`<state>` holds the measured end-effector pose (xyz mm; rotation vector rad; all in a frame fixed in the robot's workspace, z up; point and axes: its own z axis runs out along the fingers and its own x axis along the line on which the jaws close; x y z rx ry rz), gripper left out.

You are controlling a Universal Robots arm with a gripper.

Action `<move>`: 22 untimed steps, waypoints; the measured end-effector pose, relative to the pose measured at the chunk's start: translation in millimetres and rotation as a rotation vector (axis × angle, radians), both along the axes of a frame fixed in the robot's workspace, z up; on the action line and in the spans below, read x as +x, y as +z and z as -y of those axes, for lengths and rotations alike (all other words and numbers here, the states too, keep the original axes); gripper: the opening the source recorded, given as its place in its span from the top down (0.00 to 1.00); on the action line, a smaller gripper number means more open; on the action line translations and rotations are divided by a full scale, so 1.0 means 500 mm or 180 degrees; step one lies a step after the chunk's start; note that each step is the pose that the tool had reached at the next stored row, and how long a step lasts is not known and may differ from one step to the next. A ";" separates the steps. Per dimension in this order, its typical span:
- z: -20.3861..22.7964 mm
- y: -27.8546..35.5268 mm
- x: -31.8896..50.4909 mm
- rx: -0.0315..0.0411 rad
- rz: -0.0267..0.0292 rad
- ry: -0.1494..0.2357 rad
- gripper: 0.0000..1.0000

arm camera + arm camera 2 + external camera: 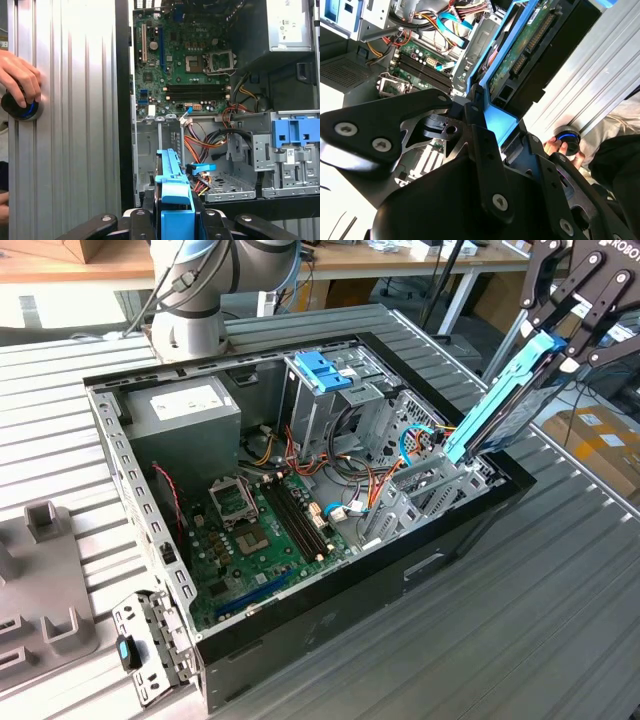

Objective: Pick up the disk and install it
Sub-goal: 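Insert the disk into the insertion slot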

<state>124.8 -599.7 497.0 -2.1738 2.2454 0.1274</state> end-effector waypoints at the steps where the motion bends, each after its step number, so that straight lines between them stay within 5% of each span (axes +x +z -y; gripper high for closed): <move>1: 0.0001 0.000 0.000 0.0000 0.0000 0.0000 0.63; 22: 0.0038 -0.009 -0.007 0.0000 0.0000 0.0000 0.63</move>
